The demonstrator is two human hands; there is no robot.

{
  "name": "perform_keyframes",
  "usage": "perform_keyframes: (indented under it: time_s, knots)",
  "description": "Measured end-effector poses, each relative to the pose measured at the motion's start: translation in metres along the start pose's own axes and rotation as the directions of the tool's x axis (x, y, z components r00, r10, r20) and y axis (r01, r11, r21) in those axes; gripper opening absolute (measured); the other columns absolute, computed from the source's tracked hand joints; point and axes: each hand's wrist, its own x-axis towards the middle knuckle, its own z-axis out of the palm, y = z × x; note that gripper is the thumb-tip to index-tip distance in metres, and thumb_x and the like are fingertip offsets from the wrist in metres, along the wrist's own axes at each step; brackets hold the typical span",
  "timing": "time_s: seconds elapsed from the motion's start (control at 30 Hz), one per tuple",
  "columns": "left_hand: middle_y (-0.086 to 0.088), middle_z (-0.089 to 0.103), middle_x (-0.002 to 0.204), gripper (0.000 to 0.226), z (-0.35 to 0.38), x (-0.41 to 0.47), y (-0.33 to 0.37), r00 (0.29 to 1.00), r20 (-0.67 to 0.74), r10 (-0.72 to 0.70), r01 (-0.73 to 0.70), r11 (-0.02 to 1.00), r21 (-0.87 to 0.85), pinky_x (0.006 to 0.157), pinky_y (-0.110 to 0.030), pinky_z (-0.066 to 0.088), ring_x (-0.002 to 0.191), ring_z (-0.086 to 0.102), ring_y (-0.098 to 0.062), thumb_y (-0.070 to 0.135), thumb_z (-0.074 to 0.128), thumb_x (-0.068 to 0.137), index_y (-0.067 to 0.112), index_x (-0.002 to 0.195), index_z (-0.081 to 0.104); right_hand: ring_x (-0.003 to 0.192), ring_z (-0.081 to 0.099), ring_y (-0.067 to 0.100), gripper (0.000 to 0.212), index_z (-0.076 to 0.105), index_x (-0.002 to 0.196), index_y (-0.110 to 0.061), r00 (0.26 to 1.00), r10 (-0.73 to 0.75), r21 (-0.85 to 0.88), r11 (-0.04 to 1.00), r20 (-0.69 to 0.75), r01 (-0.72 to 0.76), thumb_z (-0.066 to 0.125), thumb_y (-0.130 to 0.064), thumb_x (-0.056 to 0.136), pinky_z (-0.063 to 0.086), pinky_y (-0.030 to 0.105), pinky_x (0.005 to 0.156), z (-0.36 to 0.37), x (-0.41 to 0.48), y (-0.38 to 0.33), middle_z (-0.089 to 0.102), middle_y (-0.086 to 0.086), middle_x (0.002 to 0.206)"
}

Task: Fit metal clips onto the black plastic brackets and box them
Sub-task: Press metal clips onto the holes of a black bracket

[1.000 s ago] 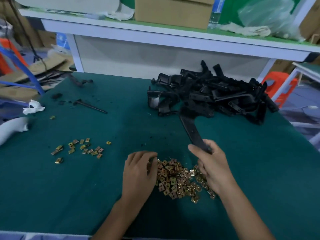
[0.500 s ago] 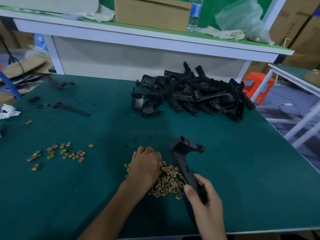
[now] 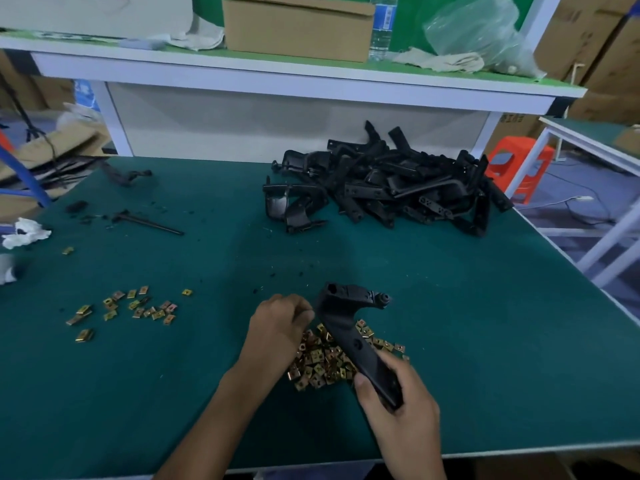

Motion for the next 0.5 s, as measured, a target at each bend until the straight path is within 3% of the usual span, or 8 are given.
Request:
perform_keyframes:
  time_s: [0.07, 0.13, 0.27, 0.37, 0.5]
  knots:
    - [0.018, 0.069, 0.084, 0.008, -0.008, -0.002, -0.003, 0.997, -0.042, -0.065, 0.055, 0.979, -0.197, 0.063, -0.011, 0.04, 0.084, 0.064, -0.001, 0.028, 0.065, 0.097, 0.027, 0.095, 0.072, 0.093, 0.066, 0.005, 0.039, 0.07, 0.112, -0.034, 1.0, -0.011, -0.025, 1.0, 0.001, 0.011, 0.084, -0.021, 0.078, 0.049, 0.015, 0.074, 0.0, -0.001, 0.001, 0.069, -0.017, 0.101]
    - [0.022, 0.072, 0.085, 0.008, -0.017, -0.005, -0.003, 0.993, -0.058, -0.102, 0.074, 0.925, -0.372, 0.068, -0.01, 0.046, 0.082, 0.066, 0.004, 0.028, 0.068, 0.095, 0.031, 0.092, 0.075, 0.094, 0.064, 0.002, 0.038, 0.069, 0.113, -0.035, 1.0, -0.013, -0.055, 0.998, 0.026, 0.015, 0.083, -0.026, 0.079, 0.047, 0.012, 0.074, 0.001, -0.002, 0.0, 0.065, -0.022, 0.102]
    - [0.006, 0.077, 0.082, 0.009, -0.033, -0.012, 0.005, 0.986, -0.02, -0.168, 0.114, 0.746, -0.656, 0.068, -0.019, 0.054, 0.075, 0.069, -0.006, 0.019, 0.074, 0.09, 0.027, 0.088, 0.078, 0.095, 0.062, -0.004, 0.045, 0.067, 0.113, -0.041, 0.995, -0.073, -0.119, 0.99, 0.061, 0.08, 0.085, -0.024, 0.076, 0.05, 0.018, 0.077, 0.002, -0.004, -0.001, 0.064, -0.022, 0.104]
    - [-0.001, 0.075, 0.076, 0.004, -0.046, -0.016, 0.008, 0.976, -0.025, -0.215, 0.122, 0.642, -0.757, 0.064, -0.021, 0.053, 0.068, 0.065, -0.008, 0.02, 0.075, 0.089, 0.022, 0.086, 0.078, 0.093, 0.063, -0.004, 0.048, 0.07, 0.117, -0.03, 0.991, -0.115, -0.177, 0.976, 0.065, 0.125, 0.089, -0.021, 0.074, 0.055, 0.027, 0.077, 0.004, -0.007, 0.0, 0.066, -0.019, 0.104]
    - [-0.005, 0.079, 0.086, 0.011, -0.06, -0.02, 0.007, 0.977, 0.043, -0.21, 0.163, 0.598, -0.784, 0.07, -0.014, 0.055, 0.081, 0.074, -0.009, 0.01, 0.071, 0.092, 0.016, 0.098, 0.078, 0.086, 0.064, 0.003, 0.051, 0.063, 0.118, -0.044, 0.983, -0.169, -0.252, 0.95, 0.076, 0.183, 0.083, -0.036, 0.072, 0.056, 0.031, 0.069, 0.005, -0.009, -0.003, 0.064, -0.019, 0.098]
